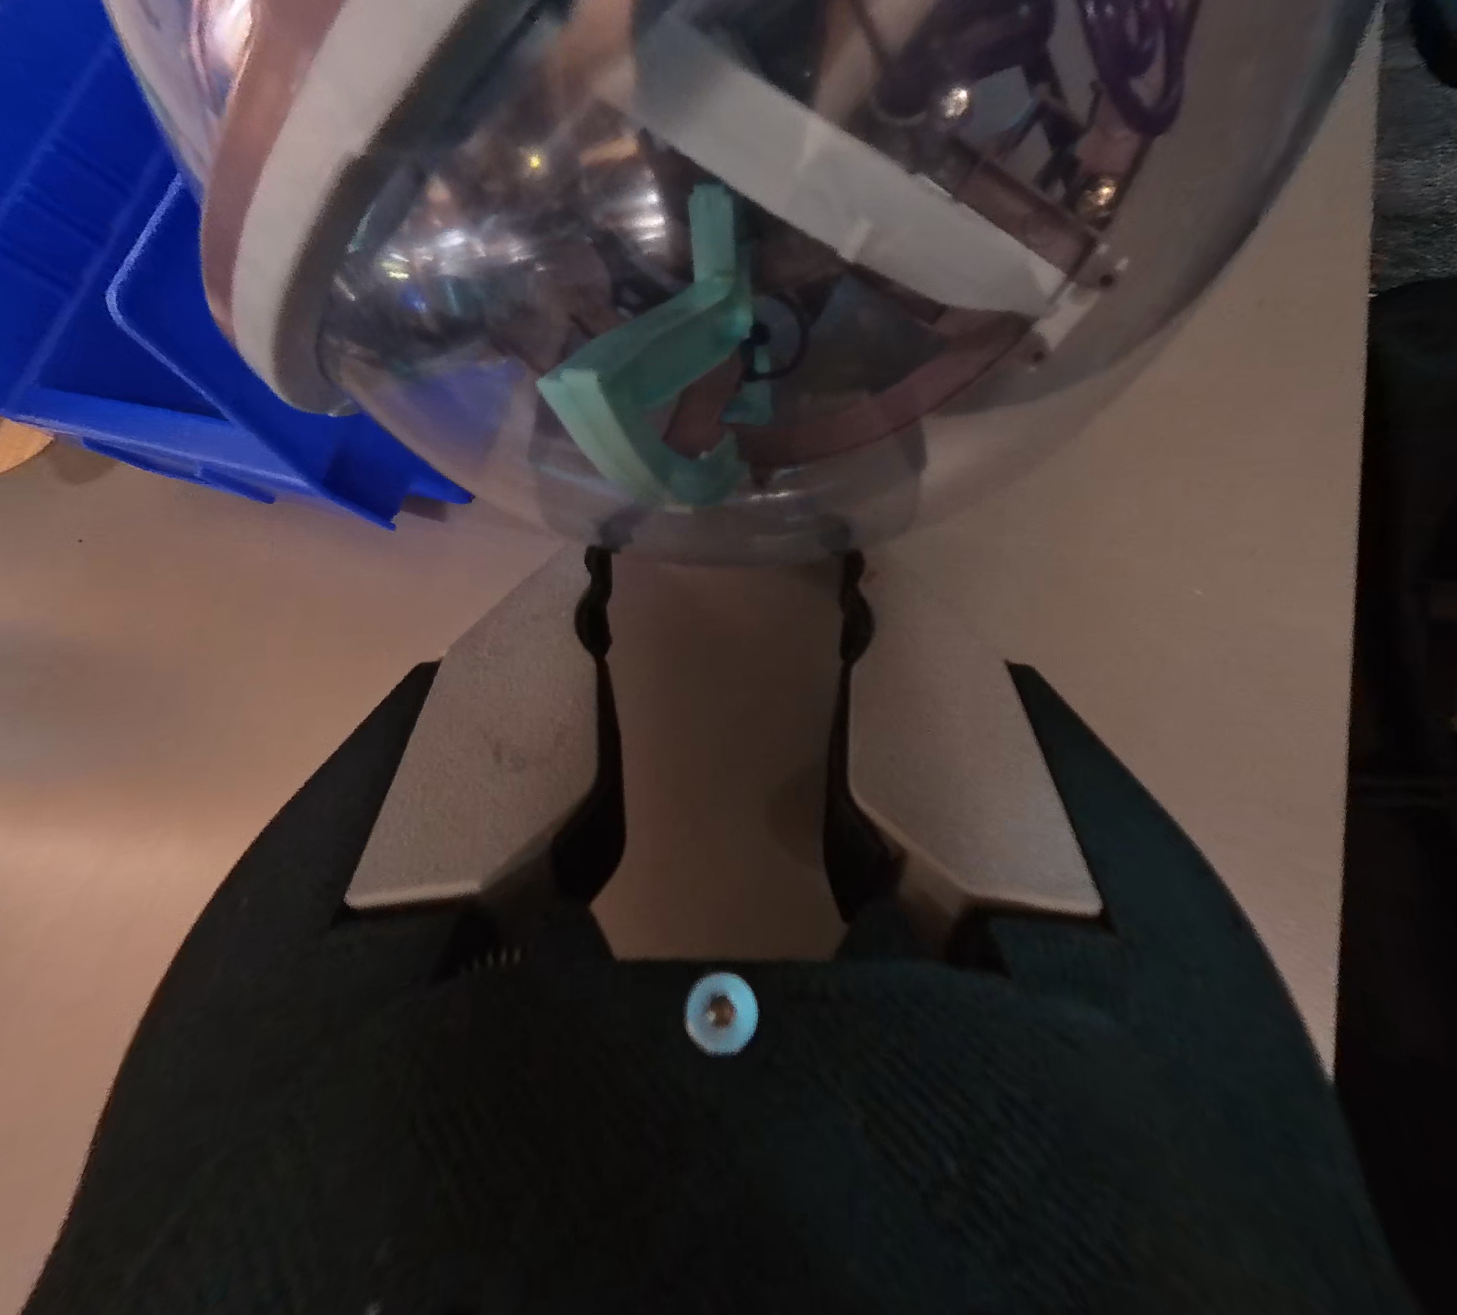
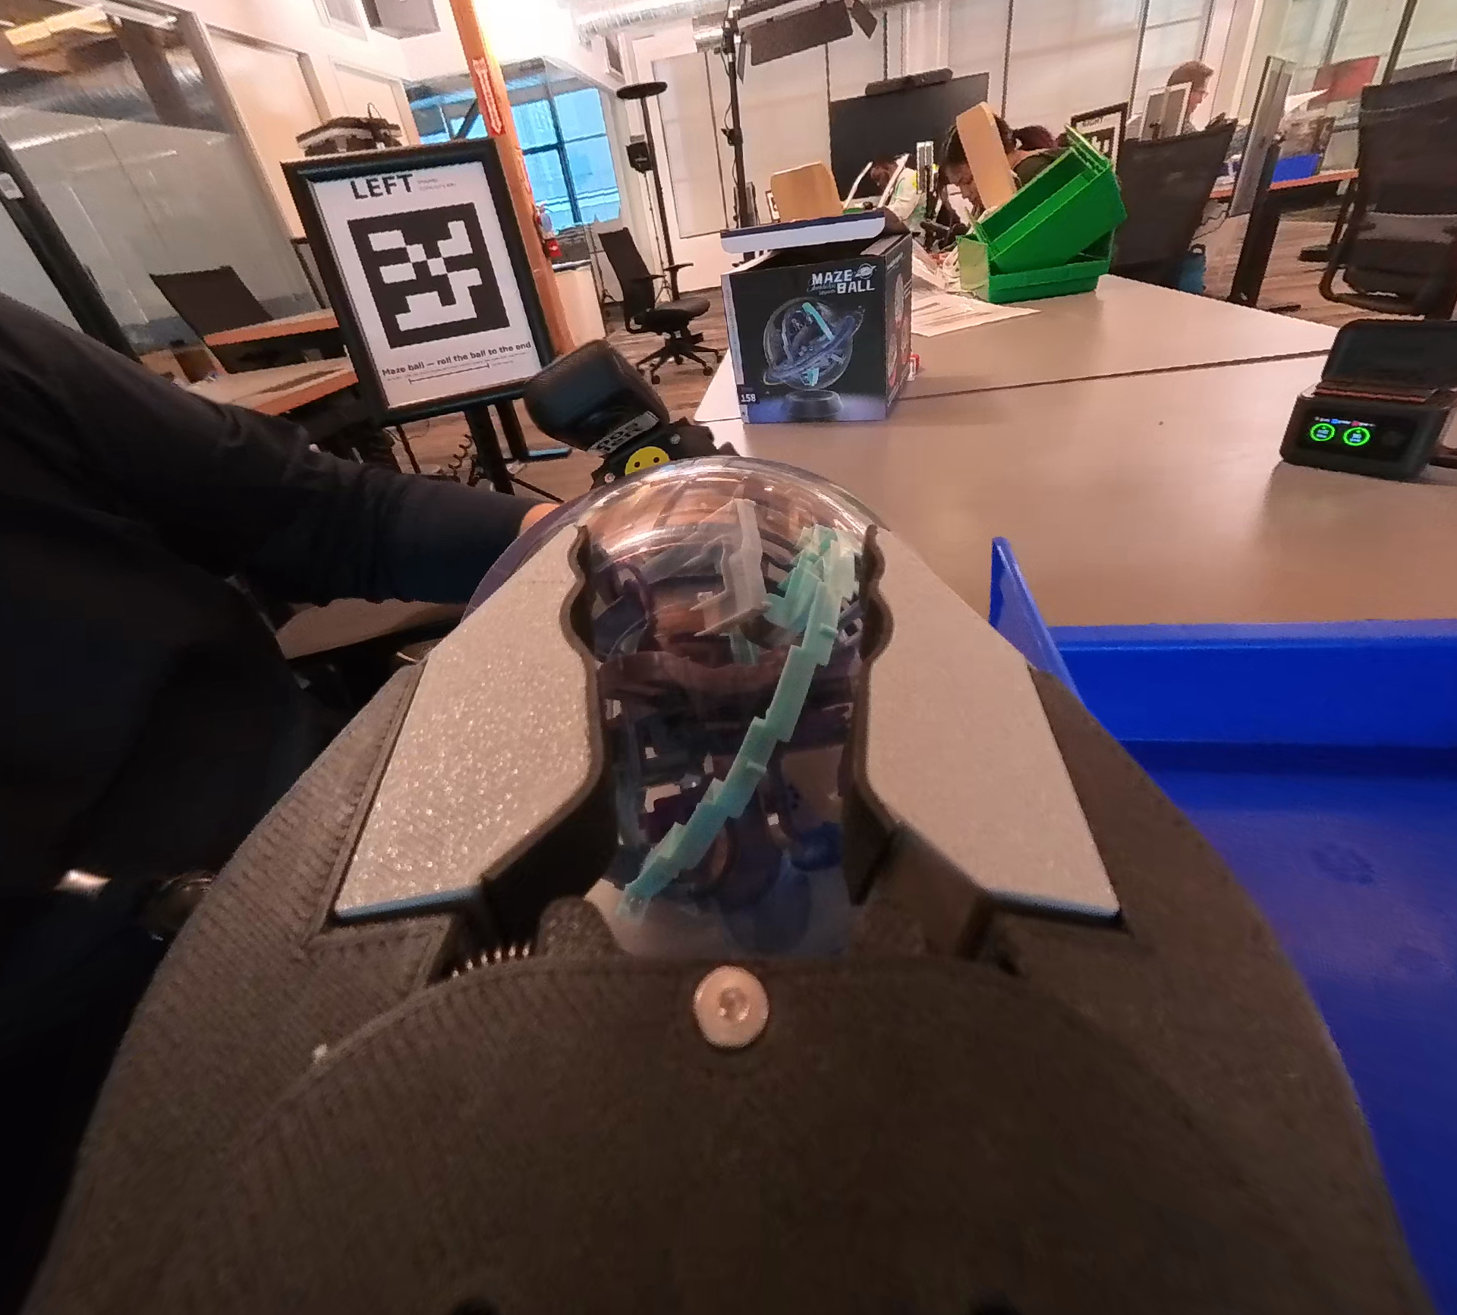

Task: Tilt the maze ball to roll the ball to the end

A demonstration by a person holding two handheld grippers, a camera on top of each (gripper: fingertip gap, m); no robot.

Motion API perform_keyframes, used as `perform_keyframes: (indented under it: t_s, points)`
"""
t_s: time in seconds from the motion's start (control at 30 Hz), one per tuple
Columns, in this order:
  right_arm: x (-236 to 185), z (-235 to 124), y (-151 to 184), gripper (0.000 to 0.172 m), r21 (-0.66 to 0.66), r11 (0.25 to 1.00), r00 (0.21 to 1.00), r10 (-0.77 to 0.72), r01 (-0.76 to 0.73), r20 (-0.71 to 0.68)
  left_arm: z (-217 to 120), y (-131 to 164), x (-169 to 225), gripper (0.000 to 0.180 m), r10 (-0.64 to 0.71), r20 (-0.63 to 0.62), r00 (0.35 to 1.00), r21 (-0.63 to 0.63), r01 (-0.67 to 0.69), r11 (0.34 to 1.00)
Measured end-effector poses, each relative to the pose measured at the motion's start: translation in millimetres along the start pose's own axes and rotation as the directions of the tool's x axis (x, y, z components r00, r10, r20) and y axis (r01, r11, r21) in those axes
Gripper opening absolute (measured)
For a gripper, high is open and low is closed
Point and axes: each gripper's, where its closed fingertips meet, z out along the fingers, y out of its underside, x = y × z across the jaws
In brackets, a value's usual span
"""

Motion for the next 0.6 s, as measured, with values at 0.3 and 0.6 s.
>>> perform_keyframes:
  t_s: [0.3,0.6]
  points:
    - [0.2,-1.8,-0.2,0.063,0.015,1.0,1.0,0.005,-0.005,0.015,-1.2,-1.4,-1.2,0.057,0.033,0.04,0.999,0.009,-0.033,0.999]
    - [2.1,-3.1,0.0,0.063,0.019,1.0,1.0,0.012,-0.012,0.011,-1.0,-1.4,-1.3,0.054,0.024,0.032,0.999,0.01,-0.024,1.0]
